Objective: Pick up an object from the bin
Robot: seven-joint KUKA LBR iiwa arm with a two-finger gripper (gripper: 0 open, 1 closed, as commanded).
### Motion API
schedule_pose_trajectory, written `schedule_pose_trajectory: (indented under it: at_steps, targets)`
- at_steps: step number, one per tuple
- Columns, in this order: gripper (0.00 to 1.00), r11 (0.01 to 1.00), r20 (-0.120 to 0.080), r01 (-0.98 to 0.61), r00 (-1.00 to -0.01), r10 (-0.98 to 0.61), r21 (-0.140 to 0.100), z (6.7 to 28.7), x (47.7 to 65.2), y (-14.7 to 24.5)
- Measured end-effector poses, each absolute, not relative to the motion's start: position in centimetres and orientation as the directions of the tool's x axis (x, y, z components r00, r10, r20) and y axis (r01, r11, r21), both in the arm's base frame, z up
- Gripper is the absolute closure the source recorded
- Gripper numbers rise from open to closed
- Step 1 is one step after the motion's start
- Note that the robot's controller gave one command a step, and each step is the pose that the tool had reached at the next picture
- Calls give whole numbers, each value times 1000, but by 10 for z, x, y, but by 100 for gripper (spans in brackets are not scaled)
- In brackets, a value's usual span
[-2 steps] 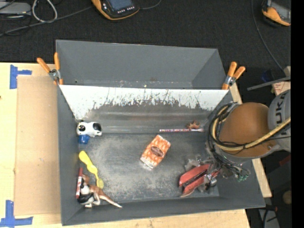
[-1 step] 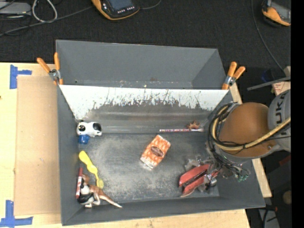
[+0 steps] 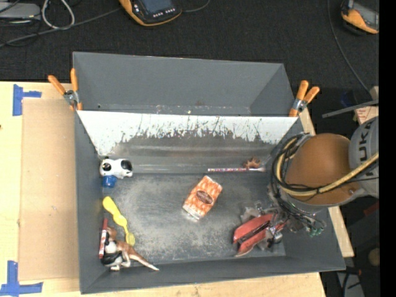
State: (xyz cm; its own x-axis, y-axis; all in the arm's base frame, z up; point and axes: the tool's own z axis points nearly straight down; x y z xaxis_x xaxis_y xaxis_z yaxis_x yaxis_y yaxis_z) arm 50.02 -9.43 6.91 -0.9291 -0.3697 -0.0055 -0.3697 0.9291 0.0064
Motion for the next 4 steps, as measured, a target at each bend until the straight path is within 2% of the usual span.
schedule_pose_trajectory:
  at_steps: [1, 3, 4]
  targets:
    - [100, 774, -20, -633, -774, -633, 2, 71, 496, -95]
    - [100, 775, -21, -631, -775, -631, 2, 71, 495, -95]
    - [100, 765, -20, -644, -765, -644, 6, 202, 483, -85]
